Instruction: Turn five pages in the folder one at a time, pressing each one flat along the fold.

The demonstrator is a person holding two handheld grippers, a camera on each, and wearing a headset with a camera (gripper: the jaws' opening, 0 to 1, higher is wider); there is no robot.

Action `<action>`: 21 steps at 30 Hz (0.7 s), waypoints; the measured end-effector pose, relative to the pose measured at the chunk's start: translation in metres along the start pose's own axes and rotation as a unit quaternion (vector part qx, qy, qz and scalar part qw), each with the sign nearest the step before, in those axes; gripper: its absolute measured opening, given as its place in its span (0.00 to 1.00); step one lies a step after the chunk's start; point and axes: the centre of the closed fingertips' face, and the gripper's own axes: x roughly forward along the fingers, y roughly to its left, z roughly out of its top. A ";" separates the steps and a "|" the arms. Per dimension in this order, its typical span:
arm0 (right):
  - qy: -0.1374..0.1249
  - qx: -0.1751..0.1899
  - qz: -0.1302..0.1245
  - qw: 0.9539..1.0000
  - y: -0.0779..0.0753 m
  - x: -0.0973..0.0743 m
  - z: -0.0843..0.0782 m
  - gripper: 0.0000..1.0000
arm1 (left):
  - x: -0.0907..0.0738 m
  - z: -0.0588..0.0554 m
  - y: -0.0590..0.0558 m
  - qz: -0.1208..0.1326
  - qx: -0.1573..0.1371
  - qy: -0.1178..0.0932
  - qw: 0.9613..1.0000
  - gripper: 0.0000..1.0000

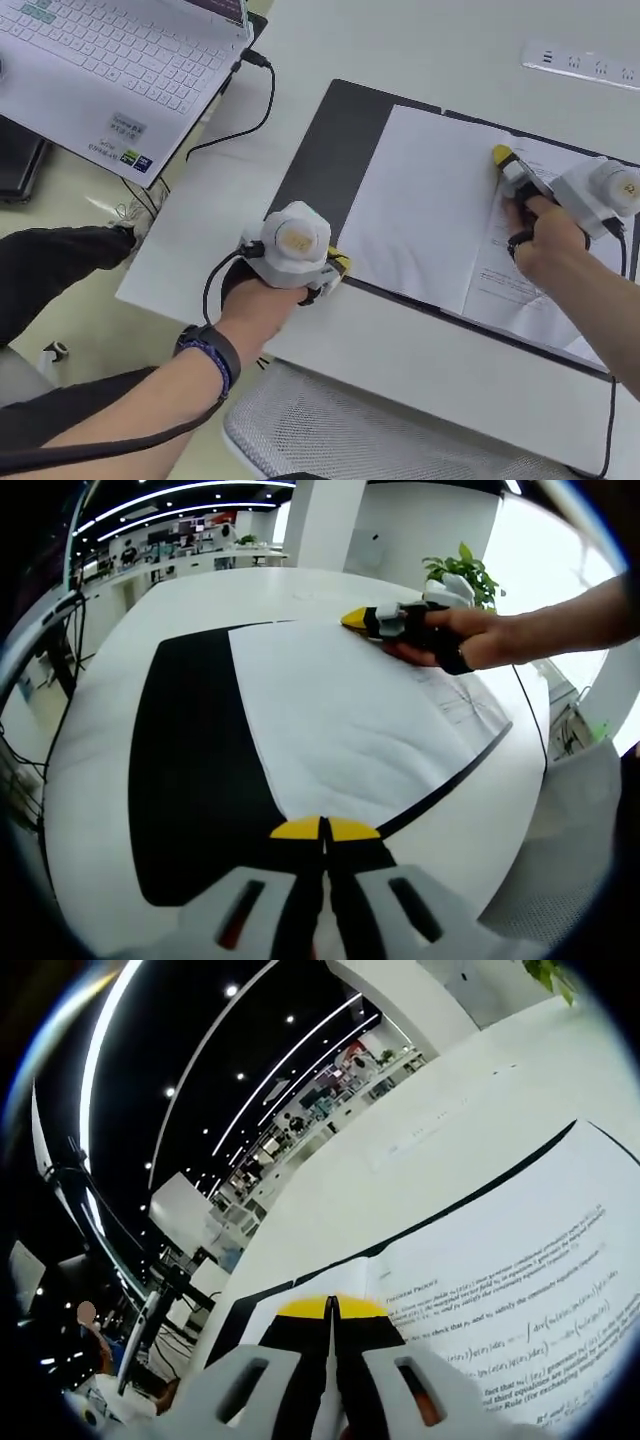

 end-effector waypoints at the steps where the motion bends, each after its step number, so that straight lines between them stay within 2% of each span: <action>1: -0.004 0.006 -0.003 1.000 -0.002 0.004 0.002 0.00 | 0.000 0.000 0.000 0.000 0.000 0.000 1.000 0.00; 10: -0.022 0.033 -0.020 0.999 -0.012 0.026 0.015 0.00 | -0.002 0.000 0.000 -0.005 -0.001 -0.003 1.000 0.00; 17: 0.002 -0.003 -0.002 1.000 -0.011 0.028 0.012 0.00 | -0.002 0.000 0.000 -0.006 -0.009 -0.005 1.000 0.00; 21: 0.012 -0.017 0.005 1.000 -0.008 0.023 0.007 0.00 | -0.002 0.000 0.001 -0.006 -0.008 -0.008 1.000 0.00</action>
